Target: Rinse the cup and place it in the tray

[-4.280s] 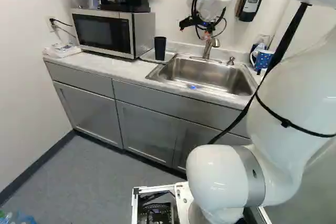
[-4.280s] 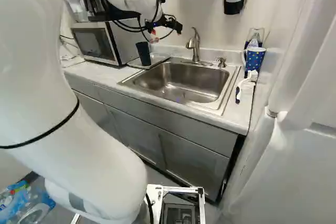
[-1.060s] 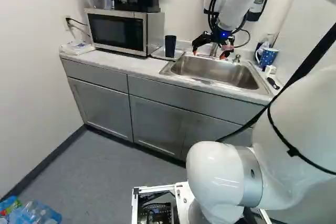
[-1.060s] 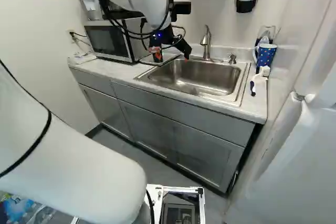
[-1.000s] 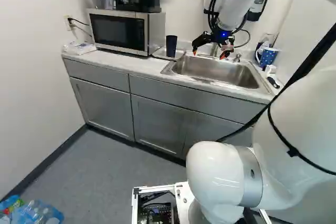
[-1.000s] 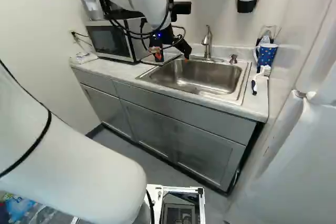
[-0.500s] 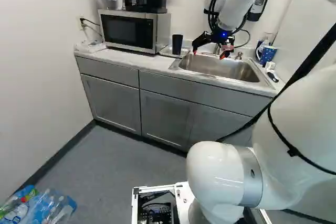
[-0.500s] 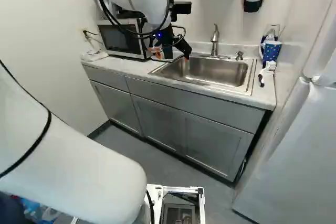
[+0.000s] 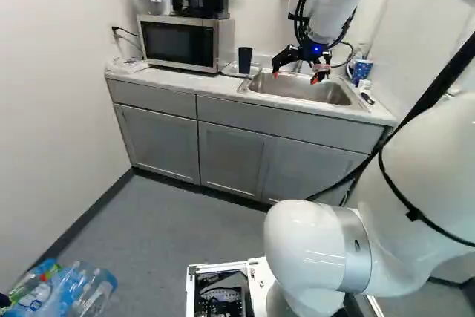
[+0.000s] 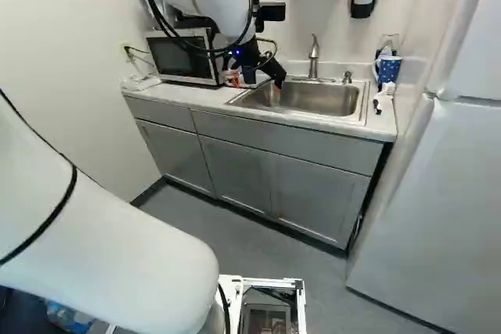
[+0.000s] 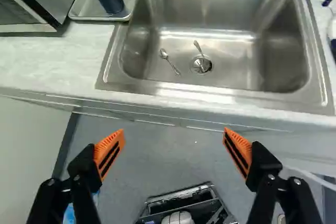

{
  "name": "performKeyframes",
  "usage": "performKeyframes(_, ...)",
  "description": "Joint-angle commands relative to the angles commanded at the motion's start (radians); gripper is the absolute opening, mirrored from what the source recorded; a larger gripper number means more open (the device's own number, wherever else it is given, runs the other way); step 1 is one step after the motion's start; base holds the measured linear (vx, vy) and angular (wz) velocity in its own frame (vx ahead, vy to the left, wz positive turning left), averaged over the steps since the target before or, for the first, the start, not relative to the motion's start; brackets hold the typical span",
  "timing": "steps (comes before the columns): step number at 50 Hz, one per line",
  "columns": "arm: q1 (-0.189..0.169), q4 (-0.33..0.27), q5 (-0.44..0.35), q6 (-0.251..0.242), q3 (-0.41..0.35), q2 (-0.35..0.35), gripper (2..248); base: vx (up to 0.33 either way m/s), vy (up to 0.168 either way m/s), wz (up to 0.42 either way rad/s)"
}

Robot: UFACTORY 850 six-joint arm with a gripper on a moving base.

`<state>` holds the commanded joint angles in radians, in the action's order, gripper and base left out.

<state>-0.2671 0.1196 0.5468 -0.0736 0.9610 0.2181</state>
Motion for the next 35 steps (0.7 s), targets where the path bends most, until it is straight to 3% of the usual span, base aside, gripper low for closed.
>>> performKeyframes(16, 0.000, 0.000, 0.000, 0.000, 0.000, 0.000, 247, -0.149, 0.036, -0.286)
performKeyframes(35, 0.000, 0.000, 0.000, 0.000, 0.000, 0.000, 247, -0.133, 0.075, -0.020)
